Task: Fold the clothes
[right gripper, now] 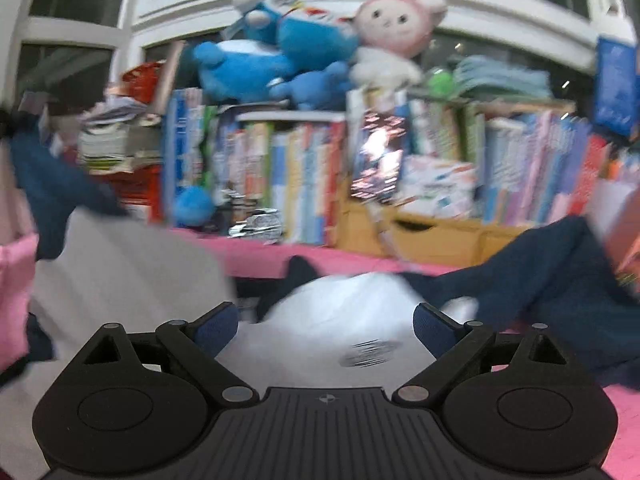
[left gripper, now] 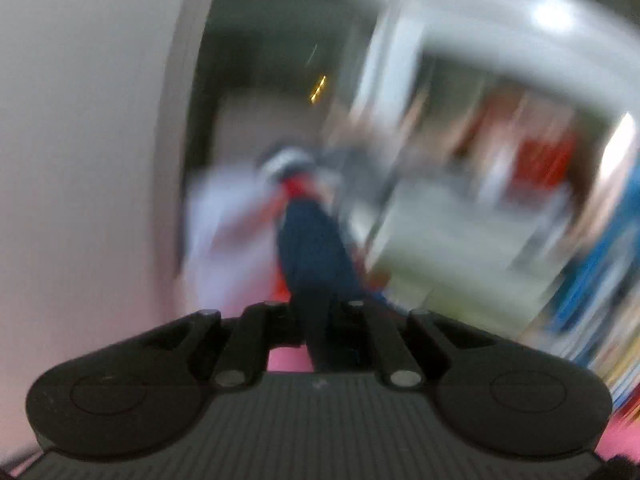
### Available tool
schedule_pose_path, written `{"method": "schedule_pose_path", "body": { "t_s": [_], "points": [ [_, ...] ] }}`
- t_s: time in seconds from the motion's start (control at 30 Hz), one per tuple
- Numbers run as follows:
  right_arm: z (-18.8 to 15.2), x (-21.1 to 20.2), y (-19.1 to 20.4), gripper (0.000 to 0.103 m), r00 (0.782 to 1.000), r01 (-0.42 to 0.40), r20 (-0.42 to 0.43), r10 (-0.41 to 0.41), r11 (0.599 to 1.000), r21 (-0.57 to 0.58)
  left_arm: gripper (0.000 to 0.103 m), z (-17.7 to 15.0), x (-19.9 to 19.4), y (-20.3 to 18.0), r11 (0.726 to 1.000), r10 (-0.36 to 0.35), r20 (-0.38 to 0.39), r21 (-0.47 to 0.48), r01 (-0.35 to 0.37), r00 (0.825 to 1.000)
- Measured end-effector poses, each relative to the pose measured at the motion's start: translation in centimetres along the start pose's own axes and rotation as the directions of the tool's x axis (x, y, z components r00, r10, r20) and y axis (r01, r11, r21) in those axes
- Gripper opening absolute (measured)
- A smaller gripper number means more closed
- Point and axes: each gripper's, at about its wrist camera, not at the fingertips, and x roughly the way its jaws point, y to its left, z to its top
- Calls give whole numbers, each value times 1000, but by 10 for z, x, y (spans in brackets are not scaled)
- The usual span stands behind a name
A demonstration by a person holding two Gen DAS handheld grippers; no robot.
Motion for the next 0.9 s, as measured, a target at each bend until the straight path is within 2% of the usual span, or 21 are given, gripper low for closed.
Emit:
{"method": "schedule_pose_path", "body": {
  "t_s": [0.07, 0.13, 0.17, 0.3, 0.37, 0.43, 0.47, 0.53, 0.67, 0.7, 0.73, 0.8, 0.87, 0.9],
  "points": [
    [-5, -4, -15, 95, 999, 40, -12, -39, 999, 1, 14, -29, 21, 7, 1000, 28, -110, -4, -29, 994],
    [-13, -9, -34, 95, 997, 70, -33, -69, 997, 34, 15, -49, 26, 12, 999, 19, -138, -23, -22, 990],
    [-17, -11, -43, 95, 996, 84, -48, -81, 995, 55, 20, -56, 26, 15, 999, 9, -145, -37, -14, 989],
    [-36, -22, -78, 95, 987, 140, -102, -127, 981, 133, 29, -53, 6, 28, 980, -75, -110, -194, 52, 991],
    [-46, -28, -88, 95, 984, 150, -119, -131, 975, 163, 35, -49, -7, 33, 951, -131, -78, -291, 103, 988],
    [-54, -33, -93, 95, 985, 141, -125, -119, 973, 181, 40, -45, -20, 39, 910, -183, -41, -384, 154, 982],
    [-57, -36, -95, 95, 986, 131, -125, -109, 974, 185, 40, -44, -28, 38, 901, -205, -25, -396, 178, 979],
    [-64, -41, -98, 95, 988, 111, -127, -88, 975, 192, 41, -48, -50, 26, 922, -244, -9, -311, 229, 970],
    [-76, -51, -102, 96, 988, 75, -145, -46, 978, 197, 64, -68, -106, 1, 924, -361, 8, -133, 359, 932],
    [-79, -53, -104, 96, 988, 71, -151, -41, 978, 198, 64, -72, -117, -3, 933, -353, 5, -74, 353, 936],
    [-82, -55, -105, 96, 987, 70, -155, -39, 978, 199, 64, -73, -121, -5, 951, -310, 9, -16, 310, 951],
    [-88, -59, -105, 96, 986, 69, -162, -36, 977, 200, 62, -73, -110, -1, 991, -130, -2, 42, 130, 992],
    [-92, -63, -104, 96, 986, 66, -160, -34, 977, 203, 57, -72, -97, 7, 999, 22, -30, 46, -21, 999],
    [-93, -66, -103, 96, 987, 64, -158, -31, 977, 204, 57, -72, -94, 11, 996, 64, -28, 57, -62, 998]
  ]
}}
